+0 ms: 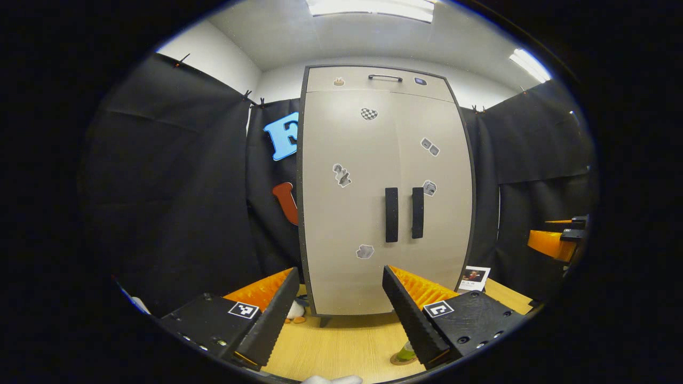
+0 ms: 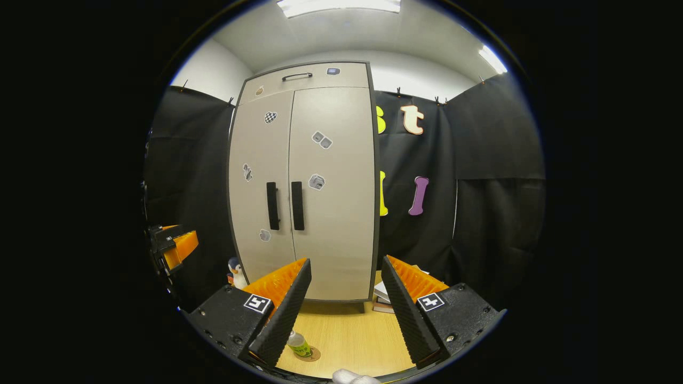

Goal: Grasp the bottle in the cabinet with the left hand and place it on the coaster, then close the right door with the right hand and the left door with the left hand.

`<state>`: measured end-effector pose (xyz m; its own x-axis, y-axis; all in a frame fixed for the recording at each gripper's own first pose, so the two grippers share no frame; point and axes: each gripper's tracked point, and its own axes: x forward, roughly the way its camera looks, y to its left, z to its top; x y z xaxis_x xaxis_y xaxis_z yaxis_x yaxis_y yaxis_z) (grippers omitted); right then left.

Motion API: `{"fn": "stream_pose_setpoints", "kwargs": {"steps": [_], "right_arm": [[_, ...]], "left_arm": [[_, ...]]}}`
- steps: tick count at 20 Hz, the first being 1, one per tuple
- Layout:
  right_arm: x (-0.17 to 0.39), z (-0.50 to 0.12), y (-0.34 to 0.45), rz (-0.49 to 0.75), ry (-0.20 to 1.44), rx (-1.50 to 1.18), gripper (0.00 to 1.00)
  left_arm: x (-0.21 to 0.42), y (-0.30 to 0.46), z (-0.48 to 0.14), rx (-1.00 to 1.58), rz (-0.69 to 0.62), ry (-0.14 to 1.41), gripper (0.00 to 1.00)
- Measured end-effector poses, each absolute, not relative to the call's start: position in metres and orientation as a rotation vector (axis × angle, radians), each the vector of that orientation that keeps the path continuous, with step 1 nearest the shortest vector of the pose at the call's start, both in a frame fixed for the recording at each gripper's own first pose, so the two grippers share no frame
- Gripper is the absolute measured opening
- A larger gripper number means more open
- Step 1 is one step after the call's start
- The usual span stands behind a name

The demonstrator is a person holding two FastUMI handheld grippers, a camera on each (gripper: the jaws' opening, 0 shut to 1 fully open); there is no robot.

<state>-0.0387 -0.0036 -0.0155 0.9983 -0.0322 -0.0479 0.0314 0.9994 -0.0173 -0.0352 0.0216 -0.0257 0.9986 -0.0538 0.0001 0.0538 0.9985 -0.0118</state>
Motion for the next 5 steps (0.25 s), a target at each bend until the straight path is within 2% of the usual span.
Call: {"fn": "stream_pose_setpoints", "kwargs": {"steps": [5], "right_arm": [[-0.0338,-0.0120,-0.0065,-0.031,0.038,-0.008,0.82]], "left_arm": [[-0.0306,0.0217,-0.0265,-0.013,-0.044,0.003,0.96]]}}
